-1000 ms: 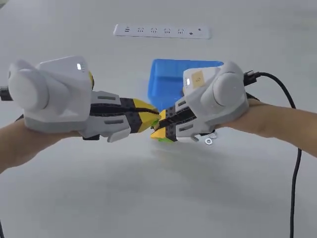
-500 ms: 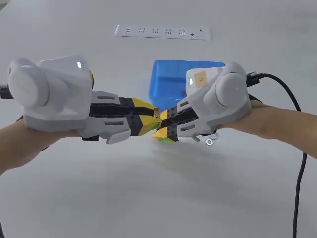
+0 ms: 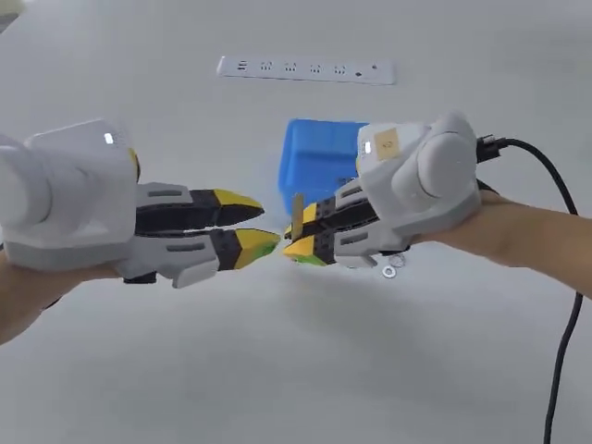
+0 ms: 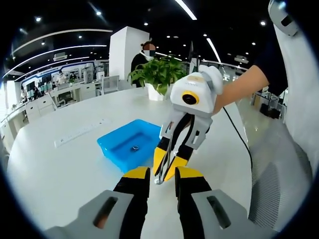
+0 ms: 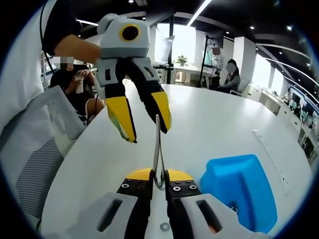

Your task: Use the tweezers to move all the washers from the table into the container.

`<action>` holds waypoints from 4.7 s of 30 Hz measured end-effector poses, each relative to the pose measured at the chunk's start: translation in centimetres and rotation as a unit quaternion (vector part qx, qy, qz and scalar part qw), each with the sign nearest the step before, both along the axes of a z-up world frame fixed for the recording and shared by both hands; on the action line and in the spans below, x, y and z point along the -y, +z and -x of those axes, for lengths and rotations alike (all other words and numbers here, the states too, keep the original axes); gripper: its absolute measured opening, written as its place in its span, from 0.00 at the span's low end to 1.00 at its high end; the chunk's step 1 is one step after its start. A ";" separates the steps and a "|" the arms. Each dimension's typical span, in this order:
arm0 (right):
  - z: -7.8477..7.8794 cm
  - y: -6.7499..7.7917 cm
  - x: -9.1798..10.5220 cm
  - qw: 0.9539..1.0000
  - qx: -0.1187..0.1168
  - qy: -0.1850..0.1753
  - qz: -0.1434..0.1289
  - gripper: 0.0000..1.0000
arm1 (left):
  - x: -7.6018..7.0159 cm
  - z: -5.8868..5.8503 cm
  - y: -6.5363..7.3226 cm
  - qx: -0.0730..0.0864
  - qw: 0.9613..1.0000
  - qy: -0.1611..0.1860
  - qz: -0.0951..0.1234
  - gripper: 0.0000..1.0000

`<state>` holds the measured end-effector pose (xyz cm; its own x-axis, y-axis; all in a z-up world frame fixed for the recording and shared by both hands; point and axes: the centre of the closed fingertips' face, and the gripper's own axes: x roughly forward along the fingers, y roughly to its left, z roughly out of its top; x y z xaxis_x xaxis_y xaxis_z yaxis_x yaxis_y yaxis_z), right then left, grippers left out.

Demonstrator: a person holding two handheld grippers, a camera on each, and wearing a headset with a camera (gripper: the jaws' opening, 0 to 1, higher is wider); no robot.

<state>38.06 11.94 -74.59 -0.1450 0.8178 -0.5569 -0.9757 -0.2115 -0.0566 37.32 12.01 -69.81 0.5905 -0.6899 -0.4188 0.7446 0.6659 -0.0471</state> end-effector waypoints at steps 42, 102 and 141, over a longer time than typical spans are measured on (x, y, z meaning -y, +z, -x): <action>-9.8 6.9 3.6 0.995 0.040 -0.090 0.005 0.09 | -2.4 5.0 -0.3 -0.008 0.998 0.059 0.017 0.24; -13.4 -0.6 3.9 0.989 0.022 -0.137 0.053 0.11 | -1.8 6.1 -2.9 -0.067 0.994 0.061 -0.063 0.94; -10.9 2.0 3.1 0.990 -0.008 -0.115 0.075 0.07 | 1.3 -2.9 0.7 0.023 0.993 -0.016 -0.114 0.88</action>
